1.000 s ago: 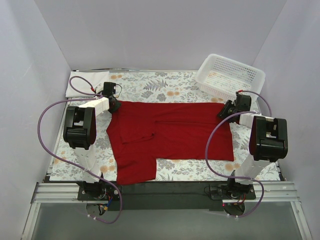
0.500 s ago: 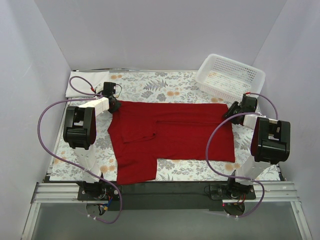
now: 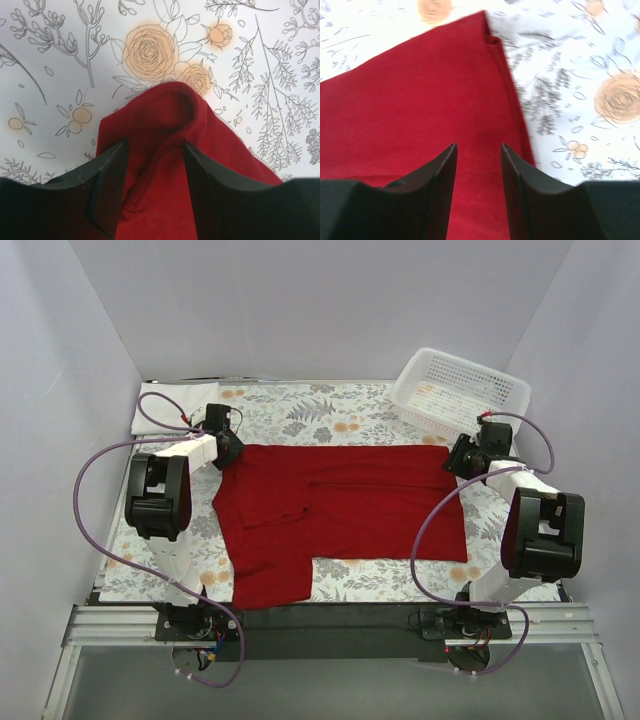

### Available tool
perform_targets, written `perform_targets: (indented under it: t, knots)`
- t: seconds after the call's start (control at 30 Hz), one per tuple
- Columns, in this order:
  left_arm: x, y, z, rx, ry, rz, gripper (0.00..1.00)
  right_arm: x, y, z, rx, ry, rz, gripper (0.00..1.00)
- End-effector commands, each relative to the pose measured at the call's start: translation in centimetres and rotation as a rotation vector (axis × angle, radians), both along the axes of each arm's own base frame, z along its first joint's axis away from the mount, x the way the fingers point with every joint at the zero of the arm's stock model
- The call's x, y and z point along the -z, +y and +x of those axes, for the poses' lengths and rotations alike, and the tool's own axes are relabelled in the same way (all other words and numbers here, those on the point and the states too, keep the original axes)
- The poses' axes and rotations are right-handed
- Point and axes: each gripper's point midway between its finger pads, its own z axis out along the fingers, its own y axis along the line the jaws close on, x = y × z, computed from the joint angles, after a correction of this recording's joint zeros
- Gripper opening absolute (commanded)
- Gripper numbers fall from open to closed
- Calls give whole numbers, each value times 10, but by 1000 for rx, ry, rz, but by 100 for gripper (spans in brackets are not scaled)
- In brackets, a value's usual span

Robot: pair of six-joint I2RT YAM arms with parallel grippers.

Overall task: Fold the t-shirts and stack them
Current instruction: Fold the tshirt

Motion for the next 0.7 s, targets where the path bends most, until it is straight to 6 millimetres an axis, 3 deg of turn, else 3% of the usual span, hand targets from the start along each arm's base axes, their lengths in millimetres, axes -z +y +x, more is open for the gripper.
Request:
perform_targets:
  t: [0.0, 0.1, 0.3, 0.5, 0.67]
  knots:
    - [-26, 11, -15, -13, -4, 18, 48, -35, 15, 7, -82, -67, -66, 47]
    - [-48, 13, -19, -19, -51, 20, 48, -39, 31, 2, -124, -71, -76, 47]
    - [-64, 5, -43, -3, -82, -34, 49, -36, 72, -12, -229, -66, -87, 46]
    - [-59, -25, -59, 74, -68, -34, 47, -25, 93, -10, -294, -50, -117, 46]
    - [-39, -40, -58, 111, -21, -14, 41, -16, 103, 4, -318, -47, -121, 45]
